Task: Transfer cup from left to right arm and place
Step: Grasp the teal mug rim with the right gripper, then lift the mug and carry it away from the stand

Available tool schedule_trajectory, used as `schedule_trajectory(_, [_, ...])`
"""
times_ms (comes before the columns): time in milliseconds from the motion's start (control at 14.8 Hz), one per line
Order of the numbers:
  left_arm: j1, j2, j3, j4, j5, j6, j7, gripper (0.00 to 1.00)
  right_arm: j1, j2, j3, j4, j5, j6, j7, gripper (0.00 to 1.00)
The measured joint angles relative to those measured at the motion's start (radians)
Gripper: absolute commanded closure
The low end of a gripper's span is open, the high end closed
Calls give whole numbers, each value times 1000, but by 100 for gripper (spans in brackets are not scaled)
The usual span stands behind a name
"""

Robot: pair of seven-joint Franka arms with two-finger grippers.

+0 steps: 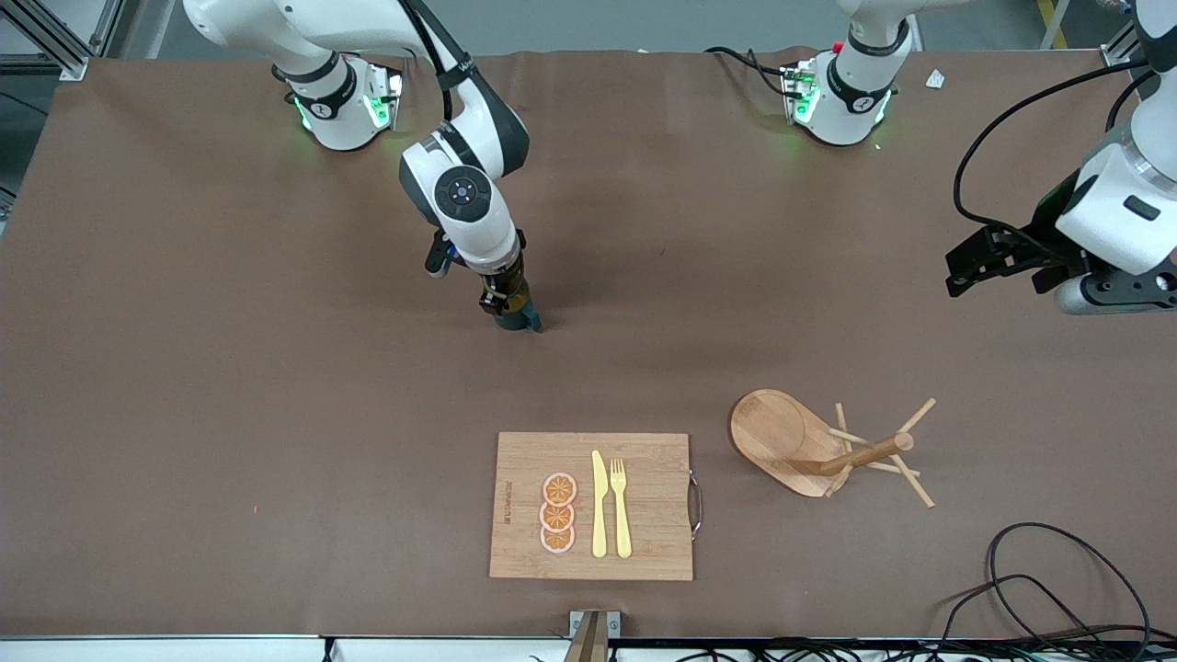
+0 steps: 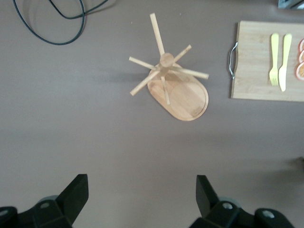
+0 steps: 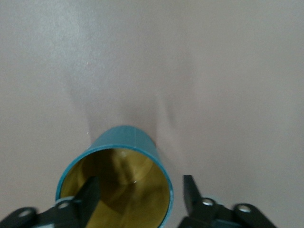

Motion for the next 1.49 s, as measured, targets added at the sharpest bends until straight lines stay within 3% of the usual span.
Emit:
schedule_trajectory(68, [-49,0,52,0,-1,-6,1,0,1,3,0,0,0,3,0,99])
schedule_trajectory(203, [-129,0,147,0,-15,-15,10,0,2,5,0,0,0,5,-1,100])
schedule_trajectory(405, [-153,0,208,0,-36,-17,73,0,3,5,0,0,-1,3,-45,100])
schedule_trajectory(878, [-151,-8,227,0,-37,-34,109,0,-16,-37,-13,14,-2,-64,-431,100])
schedule_trajectory(1486, [-151,-15,249,0,-38,-56,128,0,-203,-168,-25,-36,-2,-171,-1368,100])
